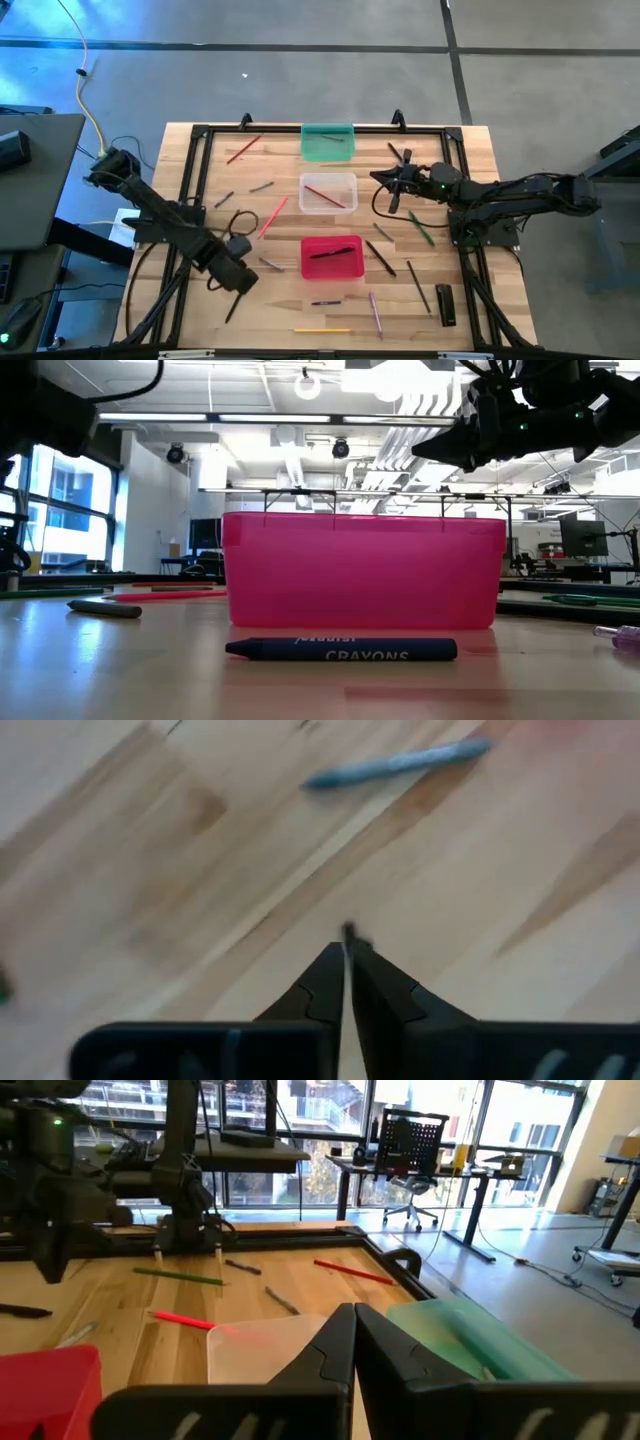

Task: Sort crayons/erasers/pens/pencils in bins
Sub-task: Put the left black pen into the red bin

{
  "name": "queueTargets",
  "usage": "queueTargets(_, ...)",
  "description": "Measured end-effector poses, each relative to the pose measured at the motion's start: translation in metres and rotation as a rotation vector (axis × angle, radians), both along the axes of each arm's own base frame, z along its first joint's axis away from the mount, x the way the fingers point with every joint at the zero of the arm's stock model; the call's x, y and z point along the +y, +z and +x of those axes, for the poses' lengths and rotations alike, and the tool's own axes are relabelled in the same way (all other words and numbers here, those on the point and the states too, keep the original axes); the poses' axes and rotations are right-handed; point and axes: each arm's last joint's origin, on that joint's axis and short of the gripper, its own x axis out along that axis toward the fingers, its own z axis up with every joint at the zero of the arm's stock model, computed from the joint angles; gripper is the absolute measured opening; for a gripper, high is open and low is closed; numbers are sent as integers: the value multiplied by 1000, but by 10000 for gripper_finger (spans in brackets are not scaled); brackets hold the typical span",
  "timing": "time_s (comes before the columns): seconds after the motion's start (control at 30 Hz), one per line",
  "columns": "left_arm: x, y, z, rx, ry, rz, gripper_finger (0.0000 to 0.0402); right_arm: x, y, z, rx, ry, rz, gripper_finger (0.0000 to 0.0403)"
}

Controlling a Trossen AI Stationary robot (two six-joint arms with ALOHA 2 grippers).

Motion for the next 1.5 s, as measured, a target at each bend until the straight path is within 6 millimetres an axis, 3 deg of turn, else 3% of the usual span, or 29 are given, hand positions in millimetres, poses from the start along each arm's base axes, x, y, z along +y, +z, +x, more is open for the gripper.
queueTargets(0.4, -32, -21, 9, 30, 104, -82, 138, 0, 1, 0, -7, 2, -16, 0)
queueTargets(0.6, -34, -36, 11, 67, 140, -38, 166, 0, 1, 0, -6, 2, -16, 0)
queueTargets(0.73, -34, -41, 13, 75, 160, -14, 160, 0, 1, 0, -6, 2, -16, 0)
queueTargets(1.13, -35, -49, 11, 117, 132, 30, 92, 0, 1, 0, -5, 2, -16, 0)
queueTargets(1.5, -16, -44, 20, 139, -5, 37, 44, 0, 1, 0, -4, 2, -15, 0)
